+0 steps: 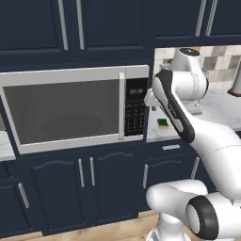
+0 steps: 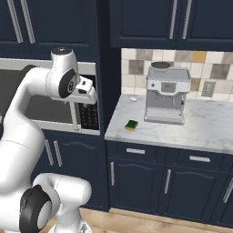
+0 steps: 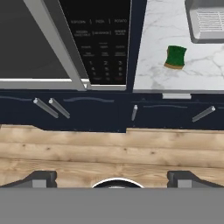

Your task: Place the sponge inside the microwave to prepare for sanitizing.

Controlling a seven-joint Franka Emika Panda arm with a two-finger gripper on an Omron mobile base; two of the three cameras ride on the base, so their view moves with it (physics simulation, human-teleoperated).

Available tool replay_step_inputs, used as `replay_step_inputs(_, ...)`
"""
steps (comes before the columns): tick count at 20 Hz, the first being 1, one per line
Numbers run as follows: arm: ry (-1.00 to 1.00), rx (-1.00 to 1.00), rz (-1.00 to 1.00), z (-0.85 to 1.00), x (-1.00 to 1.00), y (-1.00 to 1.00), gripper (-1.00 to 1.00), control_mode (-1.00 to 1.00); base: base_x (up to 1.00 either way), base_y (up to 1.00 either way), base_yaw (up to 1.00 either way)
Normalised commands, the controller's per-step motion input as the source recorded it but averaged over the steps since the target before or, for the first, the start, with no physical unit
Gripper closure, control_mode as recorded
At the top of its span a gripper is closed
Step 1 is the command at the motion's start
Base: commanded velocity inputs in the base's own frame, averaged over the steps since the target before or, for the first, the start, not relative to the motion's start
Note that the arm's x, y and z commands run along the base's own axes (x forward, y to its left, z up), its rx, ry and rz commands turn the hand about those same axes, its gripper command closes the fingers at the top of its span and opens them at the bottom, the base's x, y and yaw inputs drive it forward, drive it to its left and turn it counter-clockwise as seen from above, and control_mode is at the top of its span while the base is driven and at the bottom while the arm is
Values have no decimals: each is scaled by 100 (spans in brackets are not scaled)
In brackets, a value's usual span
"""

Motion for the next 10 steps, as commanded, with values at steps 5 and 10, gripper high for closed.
replay_step_inputs(5, 0, 0, 0, 0, 0, 0, -100, -100, 0, 0, 0)
replay_step_inputs(10, 0, 0, 0, 0, 0, 0, -100, -100, 0, 0, 0)
